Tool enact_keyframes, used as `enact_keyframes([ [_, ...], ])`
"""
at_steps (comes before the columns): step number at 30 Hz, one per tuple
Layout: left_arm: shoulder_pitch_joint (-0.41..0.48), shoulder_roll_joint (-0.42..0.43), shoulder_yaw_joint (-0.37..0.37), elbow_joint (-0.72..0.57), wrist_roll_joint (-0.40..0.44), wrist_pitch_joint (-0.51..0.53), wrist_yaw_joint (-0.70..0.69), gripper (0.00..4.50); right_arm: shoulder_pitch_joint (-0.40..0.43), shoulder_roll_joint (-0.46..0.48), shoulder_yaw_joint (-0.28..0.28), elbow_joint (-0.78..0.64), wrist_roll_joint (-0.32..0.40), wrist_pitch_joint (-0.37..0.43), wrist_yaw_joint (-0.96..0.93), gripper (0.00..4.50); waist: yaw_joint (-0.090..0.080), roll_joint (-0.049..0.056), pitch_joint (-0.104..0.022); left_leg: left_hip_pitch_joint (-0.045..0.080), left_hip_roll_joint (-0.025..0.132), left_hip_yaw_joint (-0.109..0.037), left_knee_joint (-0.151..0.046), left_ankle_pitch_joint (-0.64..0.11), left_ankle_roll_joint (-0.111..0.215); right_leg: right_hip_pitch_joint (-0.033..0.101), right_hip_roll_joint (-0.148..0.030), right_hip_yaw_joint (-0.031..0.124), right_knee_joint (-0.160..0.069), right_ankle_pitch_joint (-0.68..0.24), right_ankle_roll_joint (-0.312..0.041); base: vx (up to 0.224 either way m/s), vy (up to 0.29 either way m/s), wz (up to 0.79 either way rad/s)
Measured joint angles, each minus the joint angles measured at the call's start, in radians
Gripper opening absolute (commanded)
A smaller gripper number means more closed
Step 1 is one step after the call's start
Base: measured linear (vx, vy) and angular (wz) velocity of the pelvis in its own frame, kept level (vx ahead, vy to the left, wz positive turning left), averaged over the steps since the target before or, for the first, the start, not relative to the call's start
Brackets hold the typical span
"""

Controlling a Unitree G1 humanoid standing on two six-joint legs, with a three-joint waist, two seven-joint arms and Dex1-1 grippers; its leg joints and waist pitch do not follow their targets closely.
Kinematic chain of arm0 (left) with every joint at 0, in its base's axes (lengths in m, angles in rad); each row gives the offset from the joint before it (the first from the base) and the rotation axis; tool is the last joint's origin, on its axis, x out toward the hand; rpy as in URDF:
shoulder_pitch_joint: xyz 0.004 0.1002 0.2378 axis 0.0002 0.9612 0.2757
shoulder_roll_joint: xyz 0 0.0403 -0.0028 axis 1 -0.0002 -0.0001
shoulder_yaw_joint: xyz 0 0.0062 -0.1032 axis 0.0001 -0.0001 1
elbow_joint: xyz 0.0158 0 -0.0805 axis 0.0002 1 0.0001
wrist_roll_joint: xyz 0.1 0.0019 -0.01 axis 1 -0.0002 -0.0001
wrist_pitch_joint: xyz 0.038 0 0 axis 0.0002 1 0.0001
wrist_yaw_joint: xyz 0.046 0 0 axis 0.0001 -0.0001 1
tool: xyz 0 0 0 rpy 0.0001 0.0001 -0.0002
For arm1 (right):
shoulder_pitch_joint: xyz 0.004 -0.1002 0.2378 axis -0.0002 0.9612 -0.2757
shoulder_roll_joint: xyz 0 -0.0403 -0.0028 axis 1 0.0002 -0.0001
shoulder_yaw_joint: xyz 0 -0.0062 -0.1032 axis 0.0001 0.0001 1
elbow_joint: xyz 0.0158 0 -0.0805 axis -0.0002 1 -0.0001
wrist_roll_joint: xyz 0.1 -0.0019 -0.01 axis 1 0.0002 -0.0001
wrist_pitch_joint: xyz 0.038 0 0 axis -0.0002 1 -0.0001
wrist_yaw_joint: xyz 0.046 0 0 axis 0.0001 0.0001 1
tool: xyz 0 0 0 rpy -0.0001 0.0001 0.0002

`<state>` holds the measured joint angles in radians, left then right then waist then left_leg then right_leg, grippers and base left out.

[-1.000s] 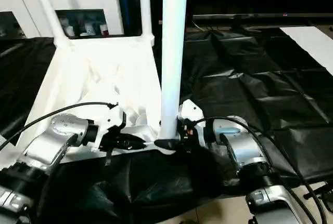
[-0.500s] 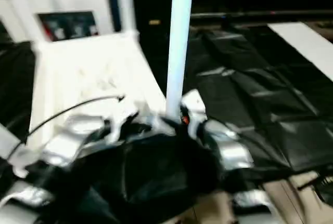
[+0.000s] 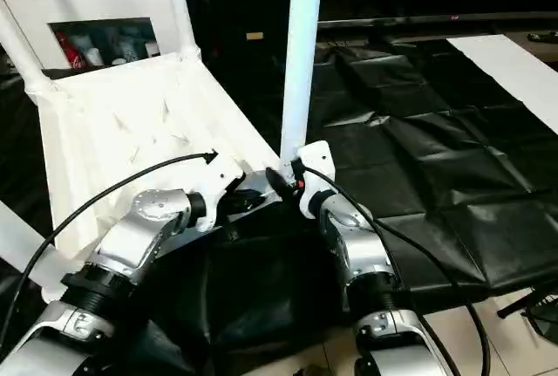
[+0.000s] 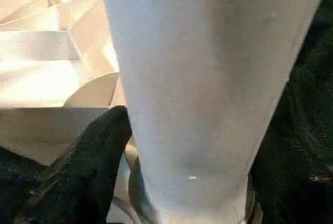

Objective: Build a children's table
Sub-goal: Rotate leg to tighten

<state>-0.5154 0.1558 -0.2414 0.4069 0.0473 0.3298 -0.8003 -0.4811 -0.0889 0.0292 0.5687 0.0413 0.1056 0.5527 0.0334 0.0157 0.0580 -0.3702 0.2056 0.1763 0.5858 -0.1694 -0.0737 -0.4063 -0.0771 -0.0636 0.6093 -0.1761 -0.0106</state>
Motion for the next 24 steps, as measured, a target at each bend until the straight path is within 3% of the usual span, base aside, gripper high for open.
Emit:
enact_keyframes([
  [3,0.01,0.018,-0.02,-0.023,-0.009,-0.007,-0.057,0.0,0.046,-0.114,0.04,-0.072,0.02,0.005,0.178,3.76,0.013,0.0,0.0,-0.002,0.0,0.0,0.0,0.0,0.0,0.0,-0.001,0.0,-0.001,0.0,0.001,0.0,0.0,0.0],
  [6,0.014,0.04,-0.037,-0.028,-0.022,-0.031,-0.115,0.0,0.083,-0.205,0.038,-0.144,0.095,0.051,0.34,3.76,0.031,0.002,0.001,-0.002,0.0,0.0,0.001,0.0,0.001,0.0,-0.001,-0.001,-0.001,0.0,0.001,0.0,0.0,0.0],
  [10,0.019,0.092,-0.051,-0.028,-0.045,-0.072,-0.212,0.0,0.103,-0.332,0.039,-0.224,0.16,0.07,0.541,3.76,0.037,0.001,0.001,-0.003,0.0,0.0,0.002,0.0,0.001,0.0,-0.001,-0.001,0.0,0.0,0.0,0.0,0.0,0.0],
  [13,0.035,0.148,-0.051,-0.033,-0.062,-0.106,-0.299,0.0,0.127,-0.415,0.034,-0.235,0.169,0.1,0.622,3.76,0.04,0.003,0.001,-0.003,0.001,0.0,0.003,0.0,0.001,0.001,-0.001,-0.001,0.0,0.001,-0.001,0.0,0.0,0.0],
  [16,0.04,0.191,-0.063,-0.041,-0.075,-0.133,-0.377,0.0,0.128,-0.453,0.001,-0.213,0.173,0.101,0.637,3.76,0.038,0.003,0.001,-0.002,0.001,0.0,0.003,0.0,0.001,0.001,-0.001,-0.001,0.001,0.001,-0.001,0.0,0.0,0.0],
  [24,0.064,0.229,-0.071,-0.074,-0.094,-0.148,-0.426,0.0,0.11,-0.475,-0.064,-0.172,0.193,0.081,0.569,3.76,0.039,0.003,0.001,-0.003,0.001,0.0,0.004,0.0,0.001,0.001,-0.001,-0.001,0.0,0.001,-0.001,0.0,0.0,0.0],
])
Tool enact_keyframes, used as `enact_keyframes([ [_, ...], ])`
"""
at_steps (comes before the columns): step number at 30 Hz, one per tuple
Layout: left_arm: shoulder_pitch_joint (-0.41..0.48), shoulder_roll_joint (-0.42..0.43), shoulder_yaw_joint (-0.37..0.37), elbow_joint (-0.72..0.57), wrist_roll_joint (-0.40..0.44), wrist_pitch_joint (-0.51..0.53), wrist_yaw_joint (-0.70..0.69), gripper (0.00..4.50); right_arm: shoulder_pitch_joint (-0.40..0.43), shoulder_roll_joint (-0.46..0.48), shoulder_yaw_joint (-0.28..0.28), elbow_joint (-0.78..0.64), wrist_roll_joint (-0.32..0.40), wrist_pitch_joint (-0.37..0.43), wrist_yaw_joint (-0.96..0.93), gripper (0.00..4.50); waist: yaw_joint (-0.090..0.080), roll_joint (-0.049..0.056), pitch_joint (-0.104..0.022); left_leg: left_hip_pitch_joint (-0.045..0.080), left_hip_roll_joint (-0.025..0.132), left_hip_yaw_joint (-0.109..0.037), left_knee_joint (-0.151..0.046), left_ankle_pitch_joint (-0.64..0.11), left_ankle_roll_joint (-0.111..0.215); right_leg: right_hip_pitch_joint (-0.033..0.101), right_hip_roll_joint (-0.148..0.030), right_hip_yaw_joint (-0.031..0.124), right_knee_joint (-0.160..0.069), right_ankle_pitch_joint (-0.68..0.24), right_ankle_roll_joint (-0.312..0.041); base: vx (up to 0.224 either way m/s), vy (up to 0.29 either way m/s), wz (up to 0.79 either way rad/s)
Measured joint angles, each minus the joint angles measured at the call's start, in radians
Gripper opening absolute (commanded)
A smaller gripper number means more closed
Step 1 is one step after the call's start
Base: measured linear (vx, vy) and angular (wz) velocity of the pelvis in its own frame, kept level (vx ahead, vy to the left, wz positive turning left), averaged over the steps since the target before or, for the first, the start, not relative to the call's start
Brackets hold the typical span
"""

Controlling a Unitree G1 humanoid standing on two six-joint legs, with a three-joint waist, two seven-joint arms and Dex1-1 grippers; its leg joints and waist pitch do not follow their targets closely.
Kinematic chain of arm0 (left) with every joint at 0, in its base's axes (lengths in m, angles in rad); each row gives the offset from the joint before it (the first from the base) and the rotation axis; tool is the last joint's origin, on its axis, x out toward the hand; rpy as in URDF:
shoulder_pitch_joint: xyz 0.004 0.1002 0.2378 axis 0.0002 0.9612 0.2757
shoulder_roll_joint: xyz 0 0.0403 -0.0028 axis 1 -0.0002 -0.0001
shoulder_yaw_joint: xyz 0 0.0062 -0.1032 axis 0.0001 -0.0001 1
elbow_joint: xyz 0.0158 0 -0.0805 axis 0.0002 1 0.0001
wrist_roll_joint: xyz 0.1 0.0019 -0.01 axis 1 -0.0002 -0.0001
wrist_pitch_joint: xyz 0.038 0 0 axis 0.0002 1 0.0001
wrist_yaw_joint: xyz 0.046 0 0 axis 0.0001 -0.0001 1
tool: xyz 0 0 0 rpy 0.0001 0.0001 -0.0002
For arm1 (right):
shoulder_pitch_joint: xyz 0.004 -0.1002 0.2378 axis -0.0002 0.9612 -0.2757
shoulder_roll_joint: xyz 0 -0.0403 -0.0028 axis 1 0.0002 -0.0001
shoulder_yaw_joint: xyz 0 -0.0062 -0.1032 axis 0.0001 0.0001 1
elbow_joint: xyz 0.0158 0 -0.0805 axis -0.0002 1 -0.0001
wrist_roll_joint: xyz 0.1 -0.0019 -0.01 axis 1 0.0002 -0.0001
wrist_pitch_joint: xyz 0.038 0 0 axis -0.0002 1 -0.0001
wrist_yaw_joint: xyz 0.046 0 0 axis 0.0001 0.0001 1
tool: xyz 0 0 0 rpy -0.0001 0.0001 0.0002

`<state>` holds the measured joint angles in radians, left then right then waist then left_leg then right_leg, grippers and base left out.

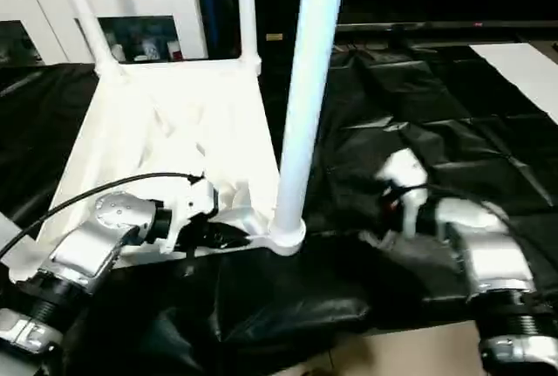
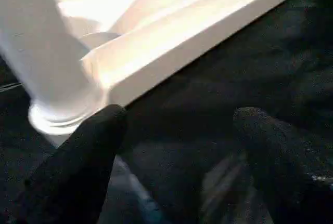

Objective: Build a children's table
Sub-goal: Rotate leg to tighten

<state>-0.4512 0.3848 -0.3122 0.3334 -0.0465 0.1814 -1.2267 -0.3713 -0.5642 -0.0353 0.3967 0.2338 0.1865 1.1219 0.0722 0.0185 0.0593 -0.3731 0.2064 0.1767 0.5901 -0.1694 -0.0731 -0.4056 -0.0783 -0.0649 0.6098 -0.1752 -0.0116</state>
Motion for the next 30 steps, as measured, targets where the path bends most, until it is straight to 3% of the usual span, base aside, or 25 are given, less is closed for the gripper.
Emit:
enact_keyframes([
  [6,0.027,0.025,-0.03,-0.047,0.001,-0.033,-0.035,0.0,-0.009,0.033,0.0,0.012,-0.015,-0.033,-0.072,3.76,0.015,0.0,0.0,0.0,0.0,0.0,0.001,0.0,0.0,0.0,0.0,0.0,0.0,0.0,0.0,0.0,0.0,0.0],
  [14,0.087,0.038,-0.016,-0.128,-0.001,-0.02,0.0,0.0,-0.041,0.118,-0.035,0.049,-0.036,-0.081,-0.26,3.76,0.011,-0.001,0.0,0.0,0.0,0.001,0.001,0.0,0.0,0.0,0.0,0.001,0.001,0.0,0.0,0.0,0.0,0.0],
  [15,0.095,0.035,-0.011,-0.141,-0.003,-0.004,0.013,0.44,-0.049,0.129,-0.035,0.052,-0.036,-0.08,-0.283,3.81,0.008,-0.001,0.0,0.0,0.0,0.001,0.001,0.0,0.0,0.0,0.0,0.0,0.001,0.0,0.0,0.0,0.0,0.0],
  [16,0.1,0.032,-0.007,-0.15,-0.006,0.007,0.023,0.55,-0.057,0.136,-0.036,0.053,-0.036,-0.077,-0.303,3.81,0.007,-0.001,0.0,0.0,0.0,0.001,0.001,0.0,0.0,0.0,0.0,0.0,0.001,0.0,0.0,0.0,0.0,0.0],
  [19,0.147,-0.008,0.099,-0.265,-0.1,0.046,0.114,0.72,-0.043,0.209,-0.102,0.009,0.018,-0.022,-0.392,4.14,0.0,-0.011,0.0,0.0,0.001,0.0,0.0,0.0,0.0,-0.001,0.001,0.0,0.002,0.0,0.0,0.0,0.0,0.0],
  [23,0.17,-0.069,0.246,-0.339,-0.162,0.061,0.265,0.97,0.028,0.244,-0.115,-0.1,0.039,-0.01,-0.464,4.39,-0.007,-0.012,-0.001,0.001,0.001,0.001,0.0,0.0,0.0,0.001,0.001,0.001,0.001,0.0,0.001,0.0,0.0,0.0],
  [24,0.179,-0.093,0.274,-0.341,-0.167,0.061,0.307,1.05,0.046,0.25,-0.115,-0.12,0.034,-0.01,-0.48,4.47,-0.008,-0.013,-0.001,0.001,0.001,0.001,0.0,0.0,0.0,0.001,0.001,0.001,0.0,-0.001,0.001,0.0,0.0,0.0],
  [26,0.227,-0.197,0.403,-0.353,-0.161,0.062,0.54,1.39,0.13,0.318,-0.114,-0.224,0.004,-0.009,-0.586,4.5,-0.018,-0.016,-0.001,0.001,0.001,0.001,0.0,0.0,0.0,0.001,0.001,0.0,0.0,-0.004,0.007,0.0,0.0,0.0],
  [30,0.311,-0.261,0.468,-0.408,-0.082,0.099,0.78,1.57,0.194,0.371,-0.111,-0.332,-0.09,0.057,-0.772,4.5,-0.036,-0.019,-0.001,0.001,0.001,-0.001,0.0,0.0,0.0,0.0,0.001,0.0,0.0,-0.005,0.008,0.0,0.0,0.0],
])
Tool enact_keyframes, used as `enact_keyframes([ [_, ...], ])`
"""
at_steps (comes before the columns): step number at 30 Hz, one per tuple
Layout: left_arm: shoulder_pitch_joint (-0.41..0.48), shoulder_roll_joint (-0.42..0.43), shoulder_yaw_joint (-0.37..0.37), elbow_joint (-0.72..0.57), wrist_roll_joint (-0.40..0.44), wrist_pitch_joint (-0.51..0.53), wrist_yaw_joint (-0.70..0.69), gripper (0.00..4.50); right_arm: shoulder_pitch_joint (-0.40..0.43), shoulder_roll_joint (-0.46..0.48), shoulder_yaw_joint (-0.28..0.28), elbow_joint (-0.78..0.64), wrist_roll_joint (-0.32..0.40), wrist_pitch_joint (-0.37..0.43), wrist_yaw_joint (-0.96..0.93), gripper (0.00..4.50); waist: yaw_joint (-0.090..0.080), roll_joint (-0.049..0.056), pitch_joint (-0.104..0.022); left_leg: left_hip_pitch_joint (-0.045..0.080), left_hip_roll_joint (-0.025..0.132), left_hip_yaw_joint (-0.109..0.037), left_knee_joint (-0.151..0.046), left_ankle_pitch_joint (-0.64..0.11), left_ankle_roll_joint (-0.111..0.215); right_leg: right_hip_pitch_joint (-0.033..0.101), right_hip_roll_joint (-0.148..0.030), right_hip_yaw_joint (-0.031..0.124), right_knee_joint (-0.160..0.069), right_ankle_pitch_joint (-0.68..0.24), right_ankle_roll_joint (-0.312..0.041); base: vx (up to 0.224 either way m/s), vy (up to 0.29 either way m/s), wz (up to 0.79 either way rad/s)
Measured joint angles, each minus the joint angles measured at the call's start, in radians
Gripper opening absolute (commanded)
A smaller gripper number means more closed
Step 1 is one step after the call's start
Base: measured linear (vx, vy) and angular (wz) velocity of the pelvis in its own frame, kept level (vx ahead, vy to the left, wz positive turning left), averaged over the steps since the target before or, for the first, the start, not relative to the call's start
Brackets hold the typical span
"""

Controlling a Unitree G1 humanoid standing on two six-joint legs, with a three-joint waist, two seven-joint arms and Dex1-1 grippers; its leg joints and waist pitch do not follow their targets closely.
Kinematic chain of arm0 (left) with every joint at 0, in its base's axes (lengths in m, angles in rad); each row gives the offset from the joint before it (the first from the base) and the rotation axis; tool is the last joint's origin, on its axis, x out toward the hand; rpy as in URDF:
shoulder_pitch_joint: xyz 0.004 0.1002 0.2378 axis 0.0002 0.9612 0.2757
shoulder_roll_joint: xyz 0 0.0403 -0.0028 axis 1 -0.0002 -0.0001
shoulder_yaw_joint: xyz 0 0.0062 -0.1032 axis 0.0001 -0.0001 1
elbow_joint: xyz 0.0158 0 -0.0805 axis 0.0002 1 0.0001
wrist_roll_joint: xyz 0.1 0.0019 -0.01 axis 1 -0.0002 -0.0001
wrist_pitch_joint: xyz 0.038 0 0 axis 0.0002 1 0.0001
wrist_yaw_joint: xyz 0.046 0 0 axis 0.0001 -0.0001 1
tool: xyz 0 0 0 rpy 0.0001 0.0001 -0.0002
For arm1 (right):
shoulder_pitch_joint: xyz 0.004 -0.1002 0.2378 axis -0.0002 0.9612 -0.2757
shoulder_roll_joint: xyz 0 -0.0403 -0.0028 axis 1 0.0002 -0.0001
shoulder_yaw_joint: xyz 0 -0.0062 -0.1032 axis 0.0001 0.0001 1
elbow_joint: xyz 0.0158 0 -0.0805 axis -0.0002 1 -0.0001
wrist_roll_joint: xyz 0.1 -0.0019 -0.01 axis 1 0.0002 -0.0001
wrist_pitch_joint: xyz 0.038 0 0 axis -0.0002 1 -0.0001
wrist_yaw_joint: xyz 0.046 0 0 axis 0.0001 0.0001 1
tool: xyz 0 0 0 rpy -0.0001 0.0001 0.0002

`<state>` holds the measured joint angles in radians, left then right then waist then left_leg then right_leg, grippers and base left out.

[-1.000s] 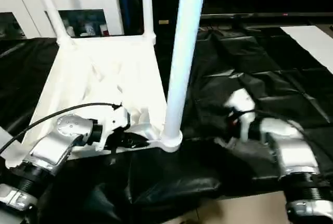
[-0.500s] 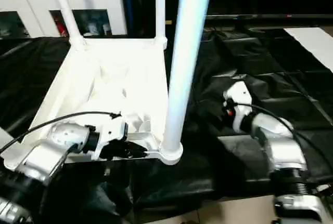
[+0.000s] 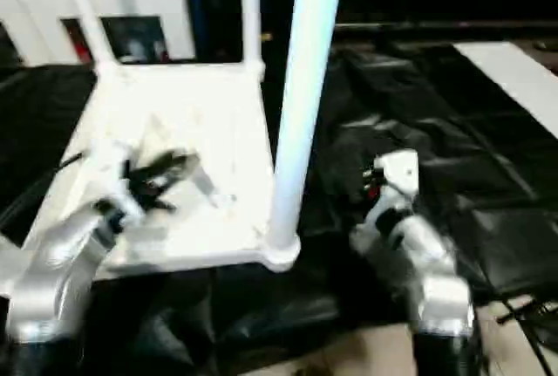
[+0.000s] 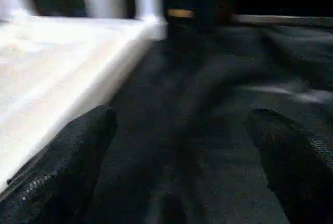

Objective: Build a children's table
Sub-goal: Rotate leg to tighten

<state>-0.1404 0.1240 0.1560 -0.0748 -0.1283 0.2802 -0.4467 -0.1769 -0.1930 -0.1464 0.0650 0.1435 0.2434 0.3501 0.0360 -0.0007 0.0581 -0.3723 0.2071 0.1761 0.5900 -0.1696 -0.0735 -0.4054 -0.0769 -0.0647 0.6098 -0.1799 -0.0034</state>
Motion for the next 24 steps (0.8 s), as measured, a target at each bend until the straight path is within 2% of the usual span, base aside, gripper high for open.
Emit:
enact_keyframes([
  [3,0.06,-0.027,0.004,-0.029,0.044,0.016,0.087,1.69,0.028,0.006,0.032,-0.058,-0.056,0.084,-0.064,4.5,-0.003,-0.007,-0.001,0.0,0.0,-0.002,-0.001,0.0,0.0,0.0,0.001,-0.001,-0.001,0.0,0.001,0.0,0.0,0.0],
  [6,0.124,-0.035,-0.038,-0.059,0.087,-0.017,0.105,1.69,0.077,0.03,0.055,-0.08,-0.034,0.052,-0.049,4.5,-0.002,-0.009,-0.002,-0.002,0.0,-0.002,-0.001,0.0,0.0,0.0,0.001,-0.001,-0.003,0.0,0.002,0.0,0.0,0.0],
  [12,0.155,-0.056,-0.092,-0.078,0.11,-0.04,0.144,1.69,0.129,0.055,0.095,-0.15,-0.018,0.043,-0.028,4.5,-0.002,-0.008,-0.003,-0.005,-0.001,-0.003,-0.004,0.0,0.0,0.001,0.001,0.0,-0.01,0.001,0.003,0.0,0.0,0.0],
  [22,0.153,-0.057,-0.097,-0.098,0.113,-0.063,0.171,1.69,0.145,0.059,0.109,-0.174,-0.004,0.073,-0.029,4.5,-0.002,-0.007,-0.004,-0.006,-0.001,-0.004,-0.004,0.0,0.0,0.001,0.002,0.0,-0.01,0.001,0.004,0.0,0.0,0.0],
  [23,0.153,-0.057,-0.098,-0.099,0.112,-0.063,0.172,1.69,0.145,0.059,0.109,-0.174,-0.004,0.074,-0.028,4.5,-0.002,-0.007,-0.004,-0.01,-0.001,-0.004,-0.003,0.0,0.0,0.0,0.002,0.0,-0.01,0.003,0.004,0.0,0.0,0.0],
  [24,0.153,-0.057,-0.101,-0.099,0.112,-0.063,0.174,1.69,0.145,0.058,0.109,-0.177,-0.004,0.075,-0.027,4.5,-0.003,-0.005,-0.008,-0.021,0.0,-0.004,0.001,0.003,0.005,-0.007,0.003,-0.001,-0.01,0.011,-0.002,0.0,0.0,0.0],
])
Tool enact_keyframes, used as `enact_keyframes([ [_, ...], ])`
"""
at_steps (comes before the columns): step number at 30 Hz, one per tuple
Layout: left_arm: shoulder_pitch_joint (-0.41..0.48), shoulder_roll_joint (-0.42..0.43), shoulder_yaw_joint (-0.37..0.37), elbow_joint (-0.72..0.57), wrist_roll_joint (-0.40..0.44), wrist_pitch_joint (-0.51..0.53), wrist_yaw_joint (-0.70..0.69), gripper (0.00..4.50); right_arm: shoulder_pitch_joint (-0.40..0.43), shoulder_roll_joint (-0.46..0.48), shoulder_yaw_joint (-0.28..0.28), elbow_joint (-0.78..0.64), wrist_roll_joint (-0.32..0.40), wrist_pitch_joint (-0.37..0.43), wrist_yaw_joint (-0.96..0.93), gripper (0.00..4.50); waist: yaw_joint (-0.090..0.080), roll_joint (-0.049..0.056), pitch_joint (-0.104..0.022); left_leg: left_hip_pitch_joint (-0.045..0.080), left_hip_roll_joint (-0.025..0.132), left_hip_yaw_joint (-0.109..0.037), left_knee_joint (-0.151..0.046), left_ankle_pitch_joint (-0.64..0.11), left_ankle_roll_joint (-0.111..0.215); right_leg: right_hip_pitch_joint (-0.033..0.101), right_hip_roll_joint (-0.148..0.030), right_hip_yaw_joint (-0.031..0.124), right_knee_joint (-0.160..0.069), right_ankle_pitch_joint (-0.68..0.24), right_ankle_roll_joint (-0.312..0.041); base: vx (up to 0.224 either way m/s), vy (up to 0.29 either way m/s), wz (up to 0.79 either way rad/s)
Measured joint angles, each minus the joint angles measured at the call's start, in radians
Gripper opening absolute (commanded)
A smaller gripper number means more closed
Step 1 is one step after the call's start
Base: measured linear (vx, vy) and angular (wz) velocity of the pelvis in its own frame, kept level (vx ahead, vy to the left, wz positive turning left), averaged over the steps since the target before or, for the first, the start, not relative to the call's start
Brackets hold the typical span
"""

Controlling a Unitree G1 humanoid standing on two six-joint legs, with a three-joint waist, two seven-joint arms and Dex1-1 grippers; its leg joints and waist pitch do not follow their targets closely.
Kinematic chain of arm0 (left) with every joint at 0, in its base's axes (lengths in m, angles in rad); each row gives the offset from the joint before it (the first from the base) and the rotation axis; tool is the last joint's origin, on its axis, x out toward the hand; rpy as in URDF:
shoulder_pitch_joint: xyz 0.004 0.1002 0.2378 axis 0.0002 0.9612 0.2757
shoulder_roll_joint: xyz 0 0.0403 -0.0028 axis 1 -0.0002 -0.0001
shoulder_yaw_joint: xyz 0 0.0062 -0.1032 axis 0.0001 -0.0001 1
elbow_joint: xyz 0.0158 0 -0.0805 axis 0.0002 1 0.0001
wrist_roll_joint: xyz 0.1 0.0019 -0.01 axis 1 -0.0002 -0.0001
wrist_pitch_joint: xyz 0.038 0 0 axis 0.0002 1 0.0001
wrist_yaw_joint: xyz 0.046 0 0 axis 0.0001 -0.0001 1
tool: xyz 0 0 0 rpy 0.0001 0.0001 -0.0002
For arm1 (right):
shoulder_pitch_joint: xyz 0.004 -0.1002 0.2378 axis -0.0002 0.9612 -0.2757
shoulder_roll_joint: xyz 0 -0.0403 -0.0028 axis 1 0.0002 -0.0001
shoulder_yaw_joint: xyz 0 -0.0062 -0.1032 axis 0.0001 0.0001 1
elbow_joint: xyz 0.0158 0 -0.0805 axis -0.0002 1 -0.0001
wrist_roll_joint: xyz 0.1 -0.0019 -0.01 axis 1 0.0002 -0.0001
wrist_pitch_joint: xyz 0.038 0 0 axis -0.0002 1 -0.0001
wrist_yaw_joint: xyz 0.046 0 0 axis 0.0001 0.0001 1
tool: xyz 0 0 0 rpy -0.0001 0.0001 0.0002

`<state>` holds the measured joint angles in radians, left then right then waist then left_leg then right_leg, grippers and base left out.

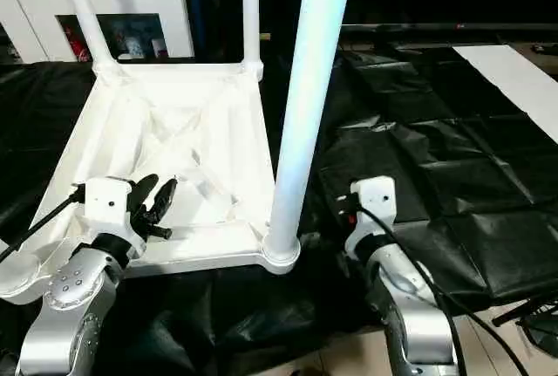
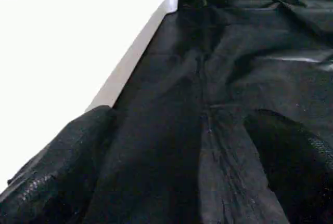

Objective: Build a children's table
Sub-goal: Rotate leg to tighten

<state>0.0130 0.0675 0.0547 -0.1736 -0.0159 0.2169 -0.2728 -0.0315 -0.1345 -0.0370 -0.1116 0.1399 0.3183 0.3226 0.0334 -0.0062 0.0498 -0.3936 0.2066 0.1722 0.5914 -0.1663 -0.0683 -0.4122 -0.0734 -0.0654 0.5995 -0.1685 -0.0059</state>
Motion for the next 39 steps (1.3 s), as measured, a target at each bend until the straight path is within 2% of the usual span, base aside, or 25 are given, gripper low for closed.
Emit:
enact_keyframes([
  [1,0.0,0.001,-0.003,-0.001,0.0,0.0,0.002,1.69,0.0,-0.001,0.0,-0.003,0.0,0.001,0.001,4.5,0.0,0.002,-0.007,-0.013,-0.001,0.0,0.008,0.004,0.007,-0.012,0.002,-0.001,0.0,0.005,0.001,0.0,0.0,0.0],
  [3,0.0,0.001,-0.008,-0.002,0.0,-0.001,0.005,1.69,-0.001,-0.002,0.0,-0.004,0.001,0.003,0.003,4.5,0.0,0.004,-0.022,-0.056,0.0,-0.001,0.023,0.013,0.023,-0.048,0.004,-0.005,0.003,0.023,0.001,-0.037,0.006,0.0],
  [4,0.003,0.002,-0.01,-0.002,0.001,-0.001,0.005,1.69,-0.001,-0.004,0.001,-0.004,0.003,0.003,0.004,4.5,0.0,0.005,-0.025,-0.071,0.0,-0.002,0.028,0.017,0.031,-0.061,0.004,-0.007,0.0,0.03,-0.001,-0.075,0.012,0.01],
  [5,0.005,0.002,-0.013,-0.002,0.001,-0.003,0.005,1.69,0.0,-0.006,0.001,-0.004,0.006,0.003,0.005,4.5,0.0,0.006,-0.025,-0.08,0.001,-0.002,0.029,0.021,0.038,-0.065,0.004,-0.009,-0.009,0.039,-0.001,-0.126,0.024,0.01],
  [6,0.015,0.002,-0.015,-0.001,0.001,-0.004,0.005,1.69,0.002,-0.007,0.002,-0.004,0.007,0.004,0.007,4.5,-0.003,0.009,-0.021,-0.077,0.003,-0.001,0.029,0.019,0.036,-0.06,0.002,-0.017,-0.023,0.045,0.002,-0.168,0.042,-0.05],
  [7,0.021,0.003,-0.016,-0.001,0.001,-0.004,0.005,1.69,0.003,-0.008,0.003,-0.004,0.008,0.004,0.008,4.5,-0.009,0.012,-0.016,-0.065,0.004,-0.001,0.031,0.011,0.023,-0.053,-0.007,-0.034,-0.028,0.044,0.003,-0.168,0.042,-0.05],
  [8,0.025,0.004,-0.015,-0.001,0.001,-0.004,0.005,1.69,0.002,-0.009,0.006,-0.004,0.009,0.003,0.009,4.5,-0.017,0.024,-0.004,-0.051,0.012,-0.008,0.035,0.005,0.018,-0.029,-0.009,-0.065,-0.042,0.038,0.011,-0.087,0.047,-0.14],
  [9,0.023,0.01,-0.014,-0.002,0.001,-0.005,0.005,1.69,0.004,-0.004,0.009,-0.006,0.012,0.003,0.011,4.5,-0.009,0.04,0.009,-0.041,0.024,-0.014,0.028,0.004,0.018,0.0,-0.02,-0.087,0.012,-0.014,0.013,0.026,0.084,0.0],
  [10,-0.001,0.024,-0.024,-0.004,0.001,-0.006,0.004,1.69,0.033,-0.007,0.003,-0.018,0.014,0.001,0.011,4.5,0.015,0.031,0.012,-0.039,0.026,0.013,0.029,0.004,0.018,0.011,-0.027,-0.089,0.139,-0.105,-0.006,0.026,0.084,0.0],
  [11,-0.011,0.022,-0.027,-0.019,0.001,-0.013,0.004,1.69,0.041,-0.018,-0.005,-0.018,0.014,0.002,0.01,4.5,0.056,0.007,0.009,-0.045,0.03,0.046,0.029,0.005,0.017,0.043,-0.022,-0.082,0.19,-0.152,-0.013,0.0,0.0,0.0],
  [12,-0.002,0.019,-0.023,-0.037,0.001,-0.026,0.005,1.69,0.017,-0.027,-0.01,-0.013,0.012,0.002,0.005,4.5,0.073,-0.045,-0.004,-0.059,0.031,0.079,0.06,0.003,0.01,0.051,-0.008,-0.017,0.216,-0.266,0.0,0.03,-0.149,0.1],
  [13,0.032,0.015,-0.021,-0.033,0.001,-0.026,0.006,1.69,0.007,-0.031,-0.013,-0.013,0.011,0.001,0.003,4.5,0.08,-0.013,-0.007,-0.067,0.022,0.037,0.11,-0.024,0.001,0.047,-0.004,-0.011,0.223,-0.269,0.003,0.03,-0.149,0.1],
  [14,0.063,0.016,-0.026,-0.021,0.001,-0.021,0.005,1.69,0.015,-0.033,-0.015,-0.013,0.01,-0.001,0.001,4.5,0.093,-0.007,-0.006,-0.055,-0.012,-0.027,0.142,-0.026,0.007,0.055,0.005,0.002,0.219,-0.266,0.005,0.079,-0.053,0.04],
  [15,0.067,0.018,-0.036,-0.015,-0.002,-0.017,-0.002,1.69,0.035,-0.041,-0.021,-0.014,0.011,-0.012,0.006,4.5,0.098,0.007,-0.004,-0.026,-0.038,-0.066,0.125,-0.059,0.0,0.066,0.014,0.007,0.202,-0.255,0.006,-0.074,0.011,0.36],
  [16,0.053,0.022,-0.037,-0.02,-0.006,-0.018,-0.007,1.69,0.046,-0.049,-0.027,-0.011,0.01,-0.016,0.011,4.5,0.102,0.016,-0.004,-0.011,-0.036,-0.057,0.097,-0.056,-0.011,0.065,0.021,0.017,0.186,-0.236,0.003,-0.074,0.011,0.36],
  [17,0.052,0.024,-0.034,-0.03,-0.011,-0.019,-0.009,1.69,0.048,-0.057,-0.028,-0.009,0.01,-0.017,0.016,4.5,0.093,0.007,0.005,-0.006,-0.03,-0.04,0.076,-0.055,-0.01,0.066,0.028,0.029,0.166,-0.225,0.001,-0.141,0.019,0.42],
  [18,0.058,0.027,-0.03,-0.038,-0.02,-0.019,-0.017,1.89,0.046,-0.069,-0.028,-0.009,0.011,-0.018,0.027,4.5,0.087,0.009,0.003,-0.006,-0.028,-0.034,0.054,-0.049,-0.004,0.073,0.03,0.028,0.134,-0.198,-0.003,-0.066,0.049,0.06],
  [19,0.064,0.033,-0.029,-0.042,-0.033,-0.019,-0.028,1.99,0.047,-0.078,-0.026,-0.009,0.014,-0.018,0.042,4.5,0.082,0.013,0.001,-0.004,-0.025,-0.033,0.042,-0.035,0.003,0.081,0.033,0.024,0.112,-0.181,-0.003,-0.066,0.049,0.06],
  [21,0.094,0.041,-0.03,-0.077,-0.077,-0.019,-0.064,2.08,0.053,-0.111,-0.034,-0.009,0.041,-0.017,0.094,4.5,0.069,0.019,-0.003,-0.005,-0.025,-0.028,0.031,-0.015,0.013,0.088,0.033,0.025,0.086,-0.163,0.006,-0.001,0.087,-0.05],
  [24,0.175,0.047,-0.03,-0.131,-0.135,-0.039,-0.118,2.33,0.091,-0.199,-0.034,-0.017,0.102,-0.01,0.226,4.5,0.05,0.025,-0.008,-0.008,-0.027,-0.025,0.028,-0.017,0.021,0.097,0.03,0.027,0.061,-0.149,0.017,0.015,0.08,-0.03],
  [28,0.25,0.054,0.004,-0.139,-0.17,-0.091,-0.139,2.68,0.112,-0.272,-0.028,-0.029,0.132,-0.005,0.352,4.5,0.03,0.025,-0.008,-0.009,-0.028,-0.022,0.027,-0.017,0.026,0.1,0.028,0.027,0.048,-0.141,0.023,0.003,0.017,0.0],
  [32,0.328,0.051,0.077,-0.141,-0.178,-0.175,-0.114,3.0,0.114,-0.359,-0.037,-0.031,0.168,-0.003,0.459,4.5,0.026,0.021,-0.009,-0.008,-0.029,-0.018,0.027,-0.017,0.029,0.1,0.024,0.026,0.047,-0.138,0.026,0.0,0.0,0.0],
  [35,0.343,0.023,0.138,-0.138,-0.18,-0.221,-0.063,3.2,0.099,-0.353,-0.032,-0.031,0.183,-0.003,0.489,4.5,0.025,0.02,-0.01,-0.006,-0.029,-0.017,0.027,-0.017,0.029,0.1,0.022,0.026,0.047,-0.136,0.026,0.0,0.0,0.0],
  [39,0.329,-0.01,0.229,-0.108,-0.196,-0.277,0.031,3.59,0.016,-0.294,0.01,0.017,0.167,-0.038,0.47,4.5,0.023,0.02,-0.01,0.001,-0.029,-0.014,0.025,-0.017,0.029,0.098,0.019,0.025,0.047,-0.131,0.025,0.0,0.0,0.0],
])
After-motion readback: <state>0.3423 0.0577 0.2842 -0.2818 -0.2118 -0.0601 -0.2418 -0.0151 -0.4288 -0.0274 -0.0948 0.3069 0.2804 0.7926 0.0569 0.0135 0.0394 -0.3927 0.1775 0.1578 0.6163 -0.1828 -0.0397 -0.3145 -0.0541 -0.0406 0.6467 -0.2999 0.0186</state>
